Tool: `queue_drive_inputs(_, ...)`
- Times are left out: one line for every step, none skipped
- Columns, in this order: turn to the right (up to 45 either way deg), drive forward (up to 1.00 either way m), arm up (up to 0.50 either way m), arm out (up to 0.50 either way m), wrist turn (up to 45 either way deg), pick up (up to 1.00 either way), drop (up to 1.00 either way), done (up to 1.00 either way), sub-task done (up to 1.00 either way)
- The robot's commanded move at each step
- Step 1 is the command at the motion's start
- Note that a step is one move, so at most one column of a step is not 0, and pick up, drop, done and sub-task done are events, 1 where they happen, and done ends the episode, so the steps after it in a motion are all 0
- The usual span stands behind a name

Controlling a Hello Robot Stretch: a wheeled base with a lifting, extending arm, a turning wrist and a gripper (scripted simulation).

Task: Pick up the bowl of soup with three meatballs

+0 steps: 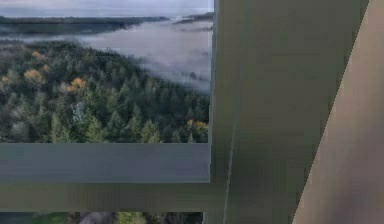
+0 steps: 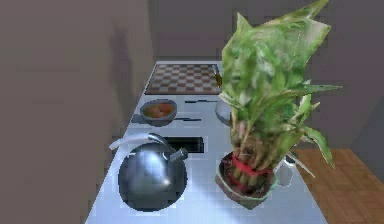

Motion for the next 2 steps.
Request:
queue_drive_inputs(0.0,0.00,0.50,0.00,0.0,0.00,0.00,0.00,0.00)
queue_drive_inputs(0.0,0.00,0.38,0.00,0.0,0.00,0.00,0.00,0.00)
